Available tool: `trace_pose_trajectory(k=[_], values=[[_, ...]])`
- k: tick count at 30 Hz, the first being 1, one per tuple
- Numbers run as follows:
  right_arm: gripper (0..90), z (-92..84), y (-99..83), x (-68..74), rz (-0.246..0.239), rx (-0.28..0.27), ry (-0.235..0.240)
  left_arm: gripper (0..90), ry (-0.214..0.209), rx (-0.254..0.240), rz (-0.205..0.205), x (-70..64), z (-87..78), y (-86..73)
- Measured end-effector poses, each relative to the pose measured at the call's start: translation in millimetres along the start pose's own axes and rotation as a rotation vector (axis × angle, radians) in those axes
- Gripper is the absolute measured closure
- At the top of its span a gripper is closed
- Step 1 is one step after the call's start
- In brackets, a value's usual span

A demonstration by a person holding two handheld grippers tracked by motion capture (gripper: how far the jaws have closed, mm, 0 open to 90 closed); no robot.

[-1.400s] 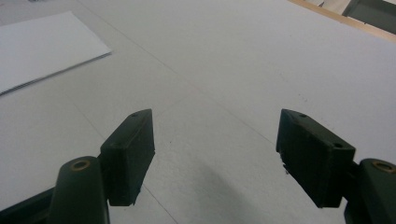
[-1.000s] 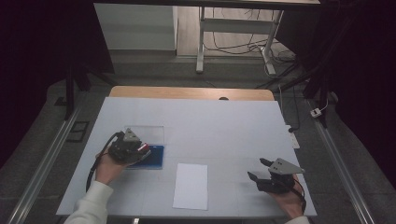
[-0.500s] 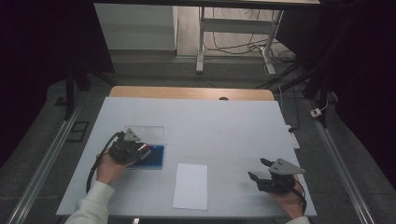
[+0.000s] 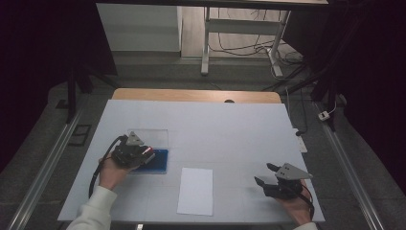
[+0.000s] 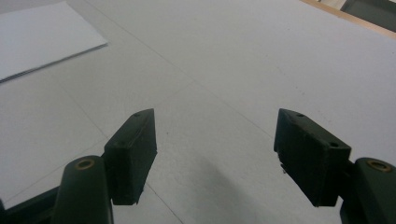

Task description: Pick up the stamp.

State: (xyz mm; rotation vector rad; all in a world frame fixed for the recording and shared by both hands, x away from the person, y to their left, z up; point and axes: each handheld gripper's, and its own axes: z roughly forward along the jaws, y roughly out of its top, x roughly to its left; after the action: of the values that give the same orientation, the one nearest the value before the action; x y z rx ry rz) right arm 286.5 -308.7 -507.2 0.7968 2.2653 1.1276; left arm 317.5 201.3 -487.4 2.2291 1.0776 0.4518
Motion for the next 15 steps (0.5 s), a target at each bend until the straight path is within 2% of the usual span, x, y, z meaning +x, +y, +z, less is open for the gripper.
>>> trace_pose_trajectory(k=[7,15], values=[[29.3,-0.6,-0.9,0.2,0.004,-0.005,0.006,70.9,-0.025,-0.042,0.001,-2.9,-9.2,1.0],[29.3,0.0,-1.1,1.3,0.000,-0.001,0.010,70.9,-0.036,-0.073,0.023,-8.0,-15.8,5.4]])
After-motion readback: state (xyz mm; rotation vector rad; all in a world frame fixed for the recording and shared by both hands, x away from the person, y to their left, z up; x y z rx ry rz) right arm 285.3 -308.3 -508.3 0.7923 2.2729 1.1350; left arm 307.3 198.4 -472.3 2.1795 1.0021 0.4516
